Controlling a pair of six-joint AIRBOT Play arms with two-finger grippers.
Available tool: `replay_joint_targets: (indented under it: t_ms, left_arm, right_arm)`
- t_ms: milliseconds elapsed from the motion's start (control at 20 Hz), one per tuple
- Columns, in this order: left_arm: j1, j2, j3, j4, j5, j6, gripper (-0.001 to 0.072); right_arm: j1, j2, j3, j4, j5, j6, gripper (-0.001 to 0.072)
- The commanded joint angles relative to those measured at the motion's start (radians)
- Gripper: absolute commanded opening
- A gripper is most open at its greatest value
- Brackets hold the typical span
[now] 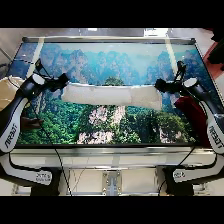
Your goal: Fold the shirts.
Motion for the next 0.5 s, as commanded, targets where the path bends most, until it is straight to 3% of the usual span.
replay_joint_targets:
  t_ms: [0,250,300,350,400,450]
  left_arm:
    - [-0.024,-0.063,0.020,0.066,0.007,-0.007,0.0007]
    - [-0.026,-0.064,0.021,0.057,0.000,-0.018,0.0014]
    - [-0.026,-0.064,0.021,0.043,-0.005,-0.018,0.0043]
    - [-0.026,-0.060,0.021,0.034,-0.014,-0.017,0.0171]
    - [-0.026,-0.054,0.021,0.033,-0.025,-0.017,0.0358]
    - [-0.024,-0.042,0.021,0.033,-0.043,-0.016,0.0495]
  right_arm:
    - [0.009,-0.119,0.030,-0.003,-0.032,-0.005,0.0025]
    - [0.009,-0.164,0.030,-0.008,0.047,-0.005,0.0027]
    - [0.009,-0.164,0.030,-0.008,0.061,-0.005,0.0028]
    - [0.008,-0.164,0.030,-0.007,0.069,-0.005,0.0029]
    - [0.007,-0.158,0.030,-0.008,0.074,-0.008,0.0036]
    - [0.004,-0.140,0.030,-0.003,0.076,-0.033,0.0106]
